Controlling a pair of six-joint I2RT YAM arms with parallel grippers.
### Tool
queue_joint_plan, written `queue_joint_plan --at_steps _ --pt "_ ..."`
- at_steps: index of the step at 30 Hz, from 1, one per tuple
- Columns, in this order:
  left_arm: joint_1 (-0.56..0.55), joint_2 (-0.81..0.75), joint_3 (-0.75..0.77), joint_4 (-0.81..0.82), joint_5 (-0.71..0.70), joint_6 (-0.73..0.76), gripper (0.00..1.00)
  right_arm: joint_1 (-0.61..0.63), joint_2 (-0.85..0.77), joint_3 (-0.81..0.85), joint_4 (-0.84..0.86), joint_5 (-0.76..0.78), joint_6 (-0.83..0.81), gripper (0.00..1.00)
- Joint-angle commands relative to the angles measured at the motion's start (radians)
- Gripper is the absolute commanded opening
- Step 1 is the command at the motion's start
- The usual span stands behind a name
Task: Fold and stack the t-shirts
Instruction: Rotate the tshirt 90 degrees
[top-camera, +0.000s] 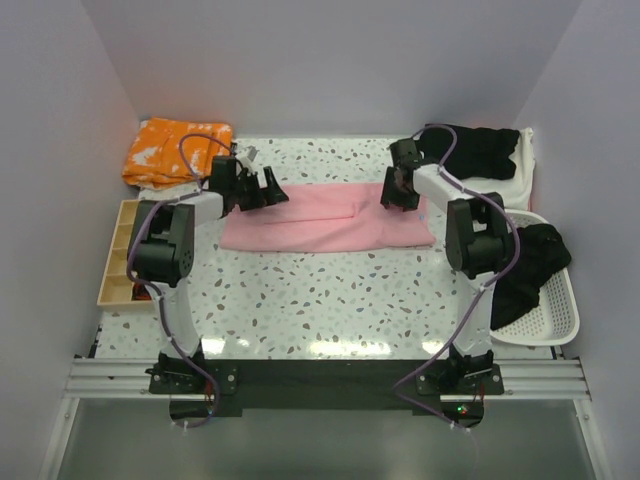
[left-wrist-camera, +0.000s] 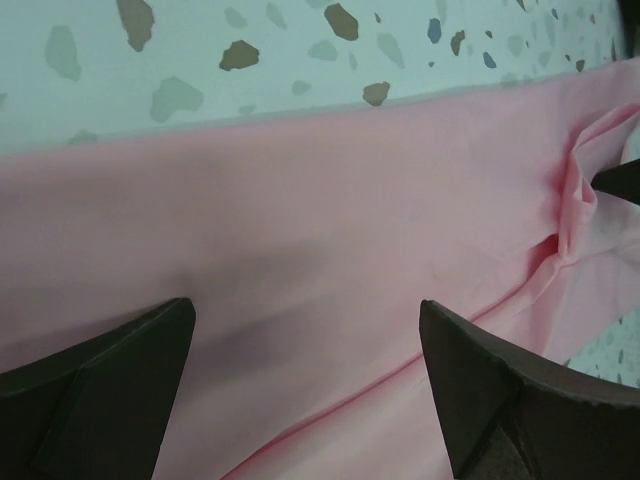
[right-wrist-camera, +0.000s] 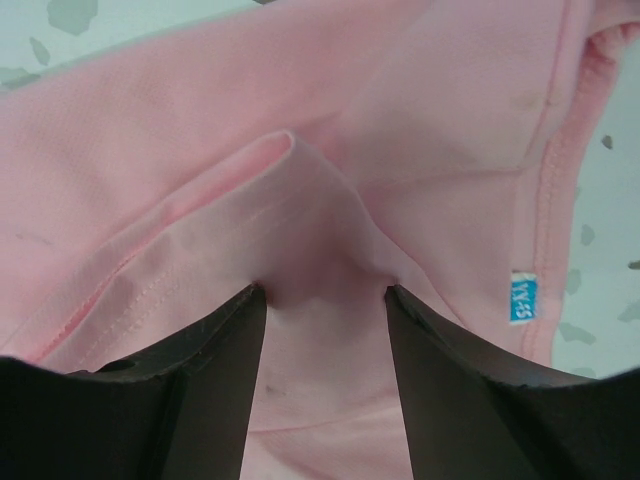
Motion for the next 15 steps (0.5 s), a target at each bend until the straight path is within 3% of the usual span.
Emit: queue_joint_plan --at_steps 1,9,13,15 --pt "-0.001 -0.043 -0.082 -0.031 -0.090 0.016 1.00 0.005 0.073 0.120 -0.021 -0.043 0.017 0.55" --pt "-0.028 -0.245 -0.333 -0.135 -0.149 -0.014 1.00 0.010 0.318 0.400 -0.096 -0.157 -0.011 0.54" --pt "-0.108 -0.365 -0.428 -0.200 -0.131 -0.039 1.00 0.022 0.487 0.704 -0.164 -0.275 -0.040 0.57" --pt "-0.146 -0.424 -0.479 -0.236 -0.114 -0.057 1.00 0.024 0.550 0.806 -0.187 -0.406 -0.045 0.59"
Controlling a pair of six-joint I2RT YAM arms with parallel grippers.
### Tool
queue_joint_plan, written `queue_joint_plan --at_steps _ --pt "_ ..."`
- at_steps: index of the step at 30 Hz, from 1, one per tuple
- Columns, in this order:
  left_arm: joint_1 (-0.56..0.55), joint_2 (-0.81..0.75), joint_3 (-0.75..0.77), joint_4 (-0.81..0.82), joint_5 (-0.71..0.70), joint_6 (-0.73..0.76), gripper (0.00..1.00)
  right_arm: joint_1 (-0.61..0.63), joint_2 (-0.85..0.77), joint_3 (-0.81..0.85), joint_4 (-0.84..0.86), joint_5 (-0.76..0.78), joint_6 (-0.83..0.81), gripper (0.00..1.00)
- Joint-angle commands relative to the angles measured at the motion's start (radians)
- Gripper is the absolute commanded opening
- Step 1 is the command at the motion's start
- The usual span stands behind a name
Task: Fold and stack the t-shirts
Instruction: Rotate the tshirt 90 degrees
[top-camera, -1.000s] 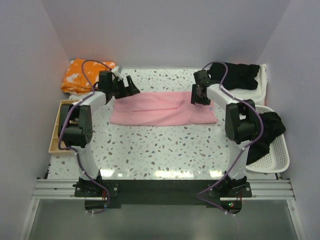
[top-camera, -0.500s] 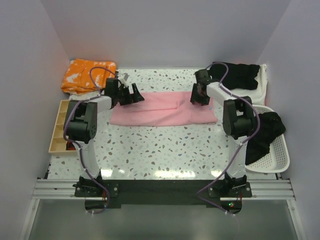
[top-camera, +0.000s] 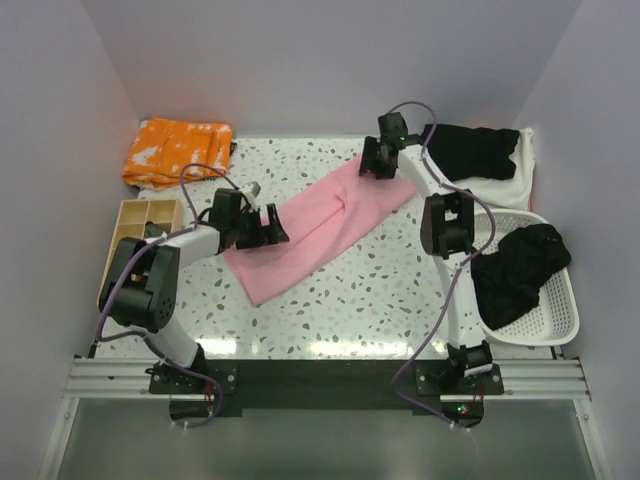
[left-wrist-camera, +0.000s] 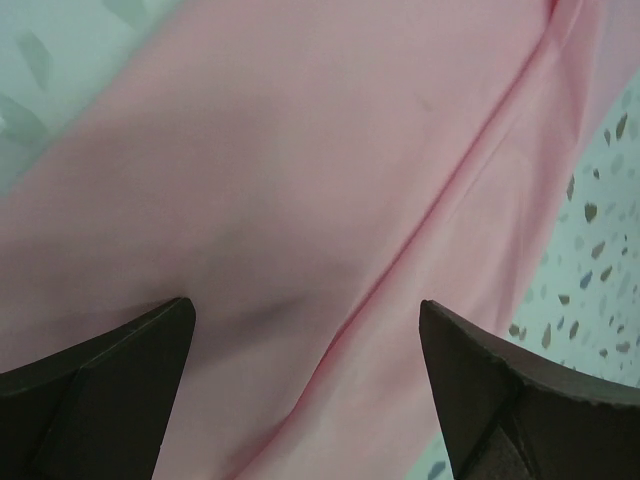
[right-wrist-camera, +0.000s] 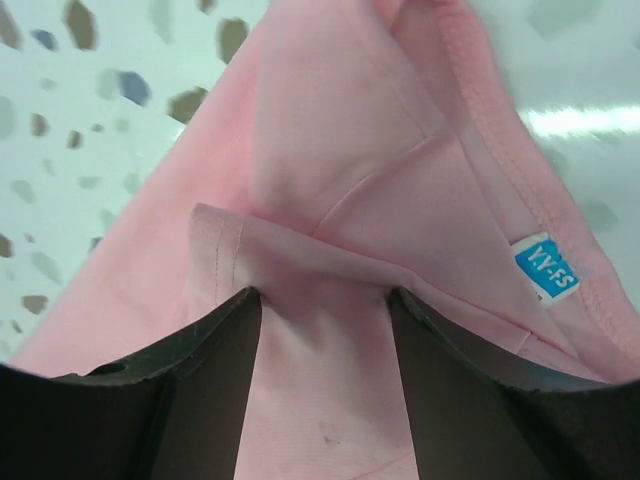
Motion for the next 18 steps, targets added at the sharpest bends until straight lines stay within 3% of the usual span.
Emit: queue_joint_plan --at_steps 1,6,9,14,18 --pt "-0.114 -0.107 -0.112 -0.194 0.031 -0.048 1.00 0.014 0.196 0.245 -0.084 -0.260 -0.021 0.59" --pt "-0.201 -0.213 -0.198 -0.265 0.149 -0.069 1.00 0.013 0.213 0.222 0.175 -0.574 0.066 0.63" --pt "-0.224 -0.311 -0.172 -0.317 0.140 -0.040 1.00 -0.003 0.179 0.207 0.336 -0.667 0.141 0.63" --pt "-0.223 -0.334 0.050 -0.286 0.008 0.036 1.00 -0.061 -0.087 -0.049 0.615 -0.653 0.165 0.63" --pt "-0.218 -0.131 0.277 -0.194 -0.004 0.127 1.00 -0.102 -0.285 -0.246 0.588 -0.528 0.076 0.63"
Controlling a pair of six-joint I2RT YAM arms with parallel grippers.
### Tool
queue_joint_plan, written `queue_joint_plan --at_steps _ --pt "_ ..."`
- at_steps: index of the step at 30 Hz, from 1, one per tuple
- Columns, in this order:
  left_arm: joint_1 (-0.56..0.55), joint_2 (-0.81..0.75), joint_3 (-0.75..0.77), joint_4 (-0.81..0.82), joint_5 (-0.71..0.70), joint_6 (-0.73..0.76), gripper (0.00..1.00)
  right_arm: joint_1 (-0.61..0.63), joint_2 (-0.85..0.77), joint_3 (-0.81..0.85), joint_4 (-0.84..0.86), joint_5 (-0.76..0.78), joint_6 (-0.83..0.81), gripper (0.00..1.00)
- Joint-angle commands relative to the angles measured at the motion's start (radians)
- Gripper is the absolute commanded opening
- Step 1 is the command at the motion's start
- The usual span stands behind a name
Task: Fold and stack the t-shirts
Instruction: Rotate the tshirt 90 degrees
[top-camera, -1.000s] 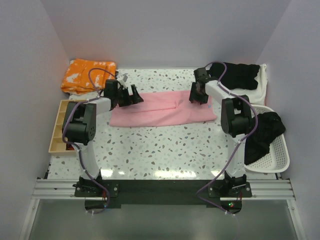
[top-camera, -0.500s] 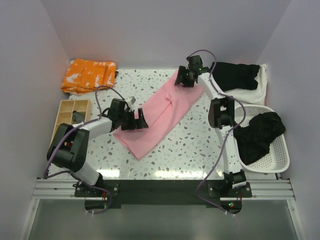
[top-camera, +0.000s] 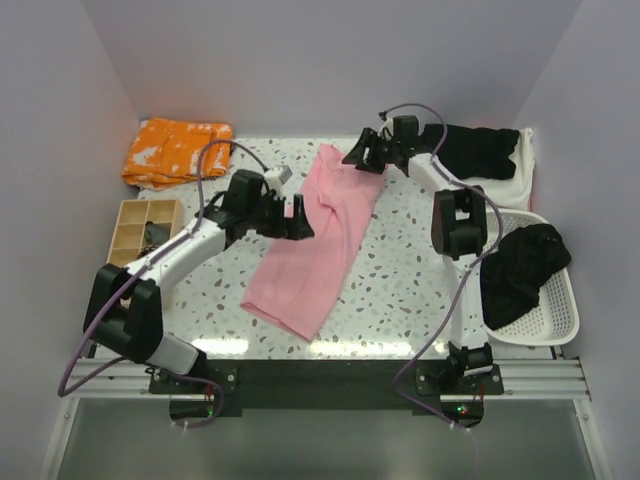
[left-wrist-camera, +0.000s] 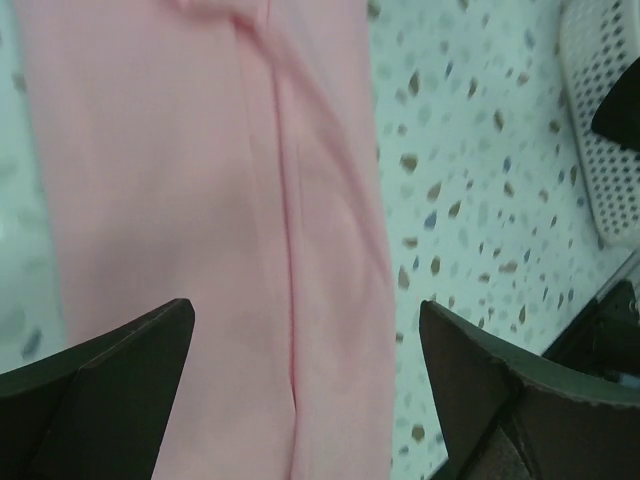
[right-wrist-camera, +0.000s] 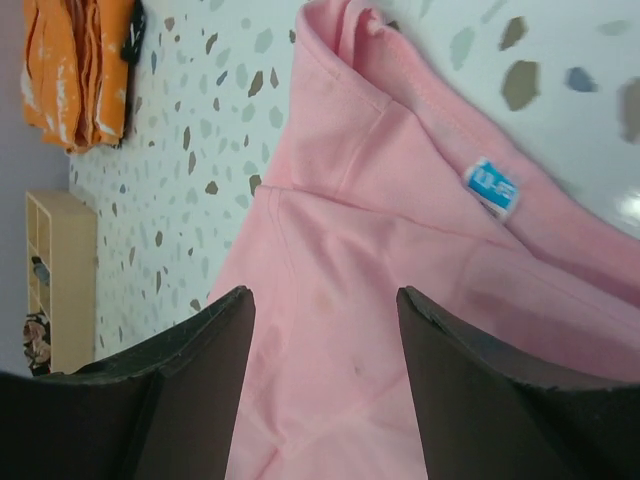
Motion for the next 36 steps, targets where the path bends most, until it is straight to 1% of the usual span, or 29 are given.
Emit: queue_joint_plan --at_steps 1,2,3,4,5,6,7,8,9,10,11,12,13,14,16,18,21,22,23,24,25,28,29,30,32,36 --pt "0.013 0.185 0.305 0.156 -0.018 0.110 1.00 -0.063 -0.344 -0.151 0.101 0.112 -0.080 0.63" --pt "0.019 0.236 0.356 0.182 0.007 0.110 1.00 -0.063 -0.384 -0.184 0.048 0.219 -0.109 0.63" --pt "0.024 0.343 0.405 0.237 0.042 0.097 1.00 -0.061 -0.469 -0.268 0.042 0.255 -0.151 0.63" --pt "0.031 0.397 0.454 0.267 0.112 0.081 1.00 -0.061 -0.505 -0.303 0.039 0.290 -0.155 0.64" --pt "0.037 0.455 0.564 0.286 0.159 0.069 1.00 -0.060 -0.534 -0.330 -0.015 0.358 -0.156 0.64" --pt "0.040 0.574 0.627 0.292 0.205 0.061 1.00 -0.061 -0.570 -0.356 -0.036 0.366 -0.176 0.64" --pt "0.042 0.632 0.753 0.294 0.276 0.057 1.00 -0.061 -0.631 -0.426 -0.054 0.374 -0.178 0.64" --pt "0.042 0.690 0.814 0.294 0.320 0.061 1.00 -0.061 -0.666 -0.457 -0.068 0.386 -0.170 0.64" --pt "0.042 0.801 0.876 0.292 0.361 0.063 1.00 -0.061 -0.696 -0.522 -0.067 0.392 -0.166 0.64" --pt "0.042 0.856 0.999 0.288 0.406 0.063 1.00 -0.061 -0.747 -0.549 -0.074 0.391 -0.158 0.64" --pt "0.042 0.909 1.061 0.280 0.432 0.064 1.00 -0.061 -0.771 -0.570 -0.086 0.392 -0.152 0.64" --pt "0.042 1.005 1.118 0.272 0.461 0.052 1.00 -0.058 -0.792 -0.633 -0.086 0.375 -0.141 0.63" --pt "0.042 1.046 1.201 0.277 0.510 0.043 1.00 -0.058 -0.836 -0.662 -0.070 0.366 -0.134 0.63" --pt "0.044 1.109 1.231 0.282 0.521 0.028 1.00 -0.057 -0.855 -0.688 -0.076 0.363 -0.127 0.63" --pt "0.044 1.137 1.252 0.282 0.495 0.037 1.00 -0.049 -0.898 -0.748 -0.083 0.371 -0.132 0.63" --pt "0.045 1.148 1.231 0.292 0.480 0.055 1.00 -0.044 -0.915 -0.791 -0.096 0.369 -0.152 0.63" --pt "0.045 1.160 1.222 0.256 0.396 0.119 1.00 -0.034 -0.932 -0.843 -0.114 0.345 -0.161 0.63" --pt "0.045 1.160 1.216 0.242 0.316 0.139 1.00 -0.026 -0.937 -0.854 -0.126 0.310 -0.169 0.62" --pt "0.045 1.160 1.215 0.208 0.276 0.176 1.00 -0.018 -0.943 -0.874 -0.135 0.297 -0.187 0.62" --pt "0.050 1.157 1.209 0.199 0.207 0.187 1.00 0.008 -0.946 -0.882 -0.148 0.291 -0.196 0.62" --pt "0.054 1.157 1.205 0.196 0.179 0.195 1.00 0.020 -0.947 -0.888 -0.177 0.273 -0.205 0.62" --pt "0.082 1.161 1.202 0.212 0.116 0.195 1.00 0.071 -0.940 -0.919 -0.205 0.191 -0.222 0.62" --pt "0.099 1.170 1.208 0.203 0.099 0.195 1.00 0.083 -0.937 -0.945 -0.200 0.132 -0.212 0.62" --pt "0.108 1.171 1.208 0.203 0.070 0.195 1.00 0.101 -0.934 -0.959 -0.186 0.096 -0.203 0.62" --pt "0.137 1.166 1.203 0.196 0.059 0.195 1.00 0.117 -0.931 -0.989 -0.179 0.040 -0.178 0.62" --pt "0.156 1.129 1.138 0.197 -0.014 0.208 1.00 0.160 -0.924 -1.011 -0.186 -0.005 -0.161 0.62"
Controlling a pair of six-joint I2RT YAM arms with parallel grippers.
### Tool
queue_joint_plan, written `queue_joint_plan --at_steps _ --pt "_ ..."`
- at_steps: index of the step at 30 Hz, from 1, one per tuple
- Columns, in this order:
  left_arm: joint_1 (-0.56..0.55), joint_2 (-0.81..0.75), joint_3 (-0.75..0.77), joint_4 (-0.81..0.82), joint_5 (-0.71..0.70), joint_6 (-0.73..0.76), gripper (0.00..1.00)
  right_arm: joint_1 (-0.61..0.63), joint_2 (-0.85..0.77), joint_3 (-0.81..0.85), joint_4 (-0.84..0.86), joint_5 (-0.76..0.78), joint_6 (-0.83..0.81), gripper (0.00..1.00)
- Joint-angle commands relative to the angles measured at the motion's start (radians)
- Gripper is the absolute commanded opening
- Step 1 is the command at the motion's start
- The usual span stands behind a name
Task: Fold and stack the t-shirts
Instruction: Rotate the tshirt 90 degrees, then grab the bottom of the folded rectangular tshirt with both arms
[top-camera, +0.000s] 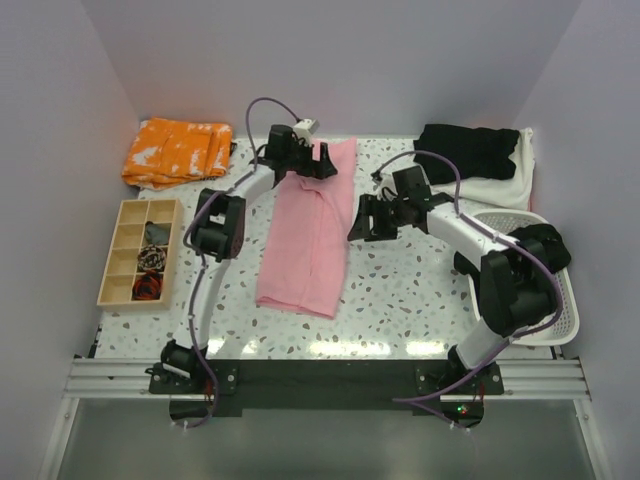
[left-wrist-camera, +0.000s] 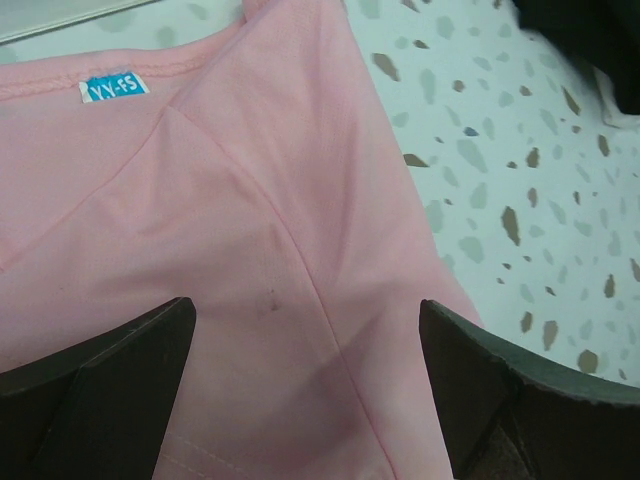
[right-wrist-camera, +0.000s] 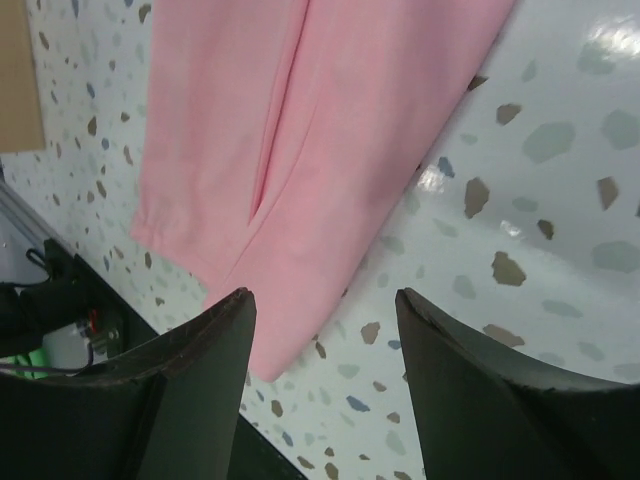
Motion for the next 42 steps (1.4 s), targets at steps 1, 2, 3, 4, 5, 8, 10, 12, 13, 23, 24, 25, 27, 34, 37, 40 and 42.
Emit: queue_joint_plan --at_steps 1,2,3,4,5,8,10,12,13,23,24,25,27,34,37,40,42 --pt "0.057 -0.064 -0.079 -0.056 -0.183 0.041 1.00 0.031 -0.036 -0.016 -0.009 -0.119 0.013 0.63" --pt "0.057 -0.078 -0.100 -0.044 -0.198 0.036 1.00 0.052 -0.033 -0.013 -0.012 -0.131 0.011 0.63" --pt "0.057 -0.090 -0.137 -0.029 -0.217 0.030 1.00 0.066 -0.030 -0.006 -0.024 -0.139 0.005 0.63" --pt "0.057 -0.110 -0.146 -0.010 -0.218 0.025 1.00 0.082 -0.024 0.001 -0.039 -0.139 -0.016 0.63" --pt "0.056 -0.115 -0.150 -0.012 -0.217 0.022 1.00 0.114 -0.021 0.021 -0.053 -0.132 -0.027 0.63" --pt "0.048 -0.150 -0.163 -0.002 -0.201 0.022 1.00 0.189 -0.015 0.056 -0.096 -0.045 -0.064 0.63" --pt "0.040 -0.193 -0.173 0.011 -0.200 0.030 1.00 0.229 0.000 0.076 -0.122 0.043 -0.096 0.62" --pt "0.025 -0.230 -0.189 0.019 -0.200 0.038 1.00 0.284 0.020 0.105 -0.148 0.118 -0.110 0.61" --pt "0.014 -0.275 -0.200 0.024 -0.201 0.044 1.00 0.301 0.031 0.122 -0.158 0.200 -0.119 0.60" --pt "-0.020 -0.659 -0.636 0.113 -0.385 0.001 1.00 0.402 0.117 0.138 -0.190 0.295 -0.133 0.57" --pt "-0.020 -0.708 -0.683 0.126 -0.393 -0.004 1.00 0.411 0.129 0.144 -0.199 0.302 -0.140 0.57" --pt "-0.020 -0.730 -0.729 0.131 -0.402 -0.004 1.00 0.422 0.135 0.155 -0.205 0.306 -0.145 0.57" --pt "-0.018 -0.771 -0.836 0.133 -0.415 -0.010 1.00 0.450 0.149 0.162 -0.220 0.329 -0.148 0.56" --pt "-0.023 -0.891 -1.149 0.205 -0.379 -0.129 1.00 0.496 0.166 0.184 -0.236 0.352 -0.144 0.56" --pt "-0.023 -0.951 -1.238 0.194 -0.414 -0.151 1.00 0.508 0.177 0.179 -0.228 0.349 -0.130 0.56" --pt "-0.023 -1.004 -1.297 0.186 -0.448 -0.157 1.00 0.536 0.195 0.187 -0.224 0.364 -0.119 0.56" --pt "-0.023 -1.027 -1.321 0.188 -0.448 -0.159 1.00 0.550 0.211 0.196 -0.227 0.376 -0.114 0.56"
